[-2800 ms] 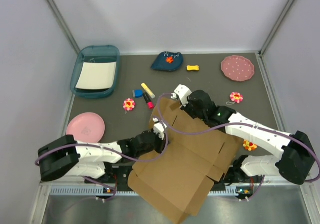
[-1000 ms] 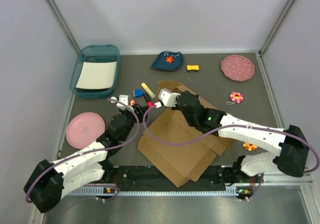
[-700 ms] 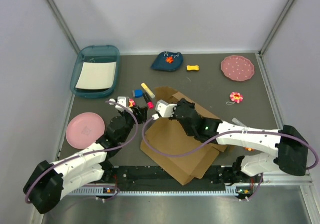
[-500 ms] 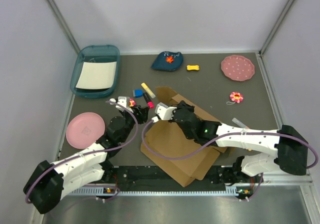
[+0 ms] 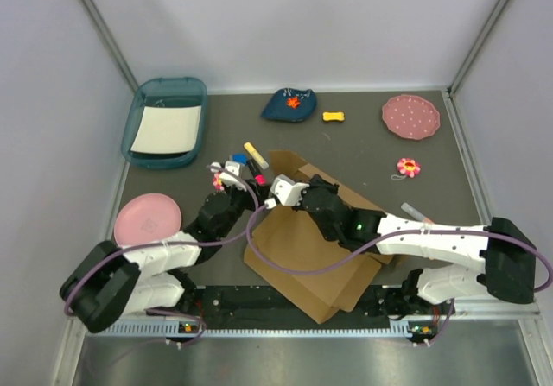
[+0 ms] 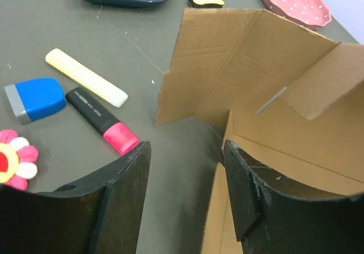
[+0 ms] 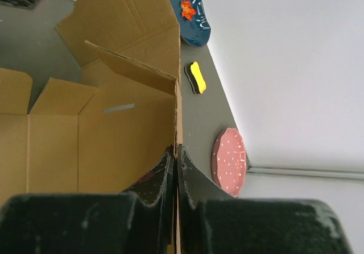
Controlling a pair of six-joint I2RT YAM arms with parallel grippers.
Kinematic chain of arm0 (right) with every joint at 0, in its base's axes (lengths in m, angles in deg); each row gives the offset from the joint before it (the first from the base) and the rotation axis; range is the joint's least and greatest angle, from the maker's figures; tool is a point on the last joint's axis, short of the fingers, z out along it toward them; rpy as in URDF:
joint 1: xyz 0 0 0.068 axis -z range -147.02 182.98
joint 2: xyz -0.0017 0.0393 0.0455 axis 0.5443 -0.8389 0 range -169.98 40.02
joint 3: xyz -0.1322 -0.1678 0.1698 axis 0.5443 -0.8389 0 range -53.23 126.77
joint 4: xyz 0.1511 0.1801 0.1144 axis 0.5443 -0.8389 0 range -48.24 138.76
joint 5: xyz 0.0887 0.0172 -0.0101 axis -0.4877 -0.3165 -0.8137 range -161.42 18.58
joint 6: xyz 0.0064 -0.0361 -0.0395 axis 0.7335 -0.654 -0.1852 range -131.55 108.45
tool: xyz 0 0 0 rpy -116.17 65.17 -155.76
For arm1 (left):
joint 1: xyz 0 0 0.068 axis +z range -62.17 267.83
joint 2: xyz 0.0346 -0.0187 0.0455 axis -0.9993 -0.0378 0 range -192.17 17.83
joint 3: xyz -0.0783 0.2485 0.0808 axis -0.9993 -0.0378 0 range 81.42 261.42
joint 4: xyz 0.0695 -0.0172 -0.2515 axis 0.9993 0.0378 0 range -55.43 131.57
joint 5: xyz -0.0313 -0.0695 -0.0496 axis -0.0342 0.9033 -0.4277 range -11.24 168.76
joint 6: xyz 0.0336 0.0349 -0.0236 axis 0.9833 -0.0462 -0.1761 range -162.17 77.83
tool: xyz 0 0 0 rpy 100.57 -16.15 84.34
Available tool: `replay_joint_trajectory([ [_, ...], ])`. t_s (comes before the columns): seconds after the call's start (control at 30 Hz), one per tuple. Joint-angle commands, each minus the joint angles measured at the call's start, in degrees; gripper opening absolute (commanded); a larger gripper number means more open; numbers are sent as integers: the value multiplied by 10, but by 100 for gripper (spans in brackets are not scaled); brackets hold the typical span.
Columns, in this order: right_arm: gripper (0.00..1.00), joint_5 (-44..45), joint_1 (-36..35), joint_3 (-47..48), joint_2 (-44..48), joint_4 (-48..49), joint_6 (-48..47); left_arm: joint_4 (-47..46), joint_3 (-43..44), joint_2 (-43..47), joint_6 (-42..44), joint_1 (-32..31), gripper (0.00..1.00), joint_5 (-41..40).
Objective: Fold the paper box
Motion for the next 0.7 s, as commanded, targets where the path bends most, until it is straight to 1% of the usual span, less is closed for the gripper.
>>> replay_joint_trajectory([
  [0.0, 0, -10, -3, -16, 17, -49, 42, -92, 46, -55, 55, 3, 60, 3],
  [0.13, 0, -20, 3, -21, 20, -53, 47, -123, 68, -103, 75, 21, 60, 32],
  [0.3, 0, -24, 20, -18, 29, -55, 61, -145, 89, -150, 68, 54, 63, 77],
  [0.33, 0, -27, 25, -14, 32, -60, 67, -149, 93, -157, 67, 66, 67, 86],
  [0.4, 0, -29, 34, -8, 37, -69, 88, -157, 105, -175, 64, 75, 69, 112],
  [0.43, 0, -35, 43, -7, 43, -72, 93, -161, 110, -179, 64, 84, 72, 115],
  [0.5, 0, -37, 50, -6, 47, -75, 108, -174, 119, -196, 67, 91, 73, 164],
  [0.67, 0, -58, 65, -7, 58, -82, 131, -220, 139, -237, 74, 103, 72, 235],
])
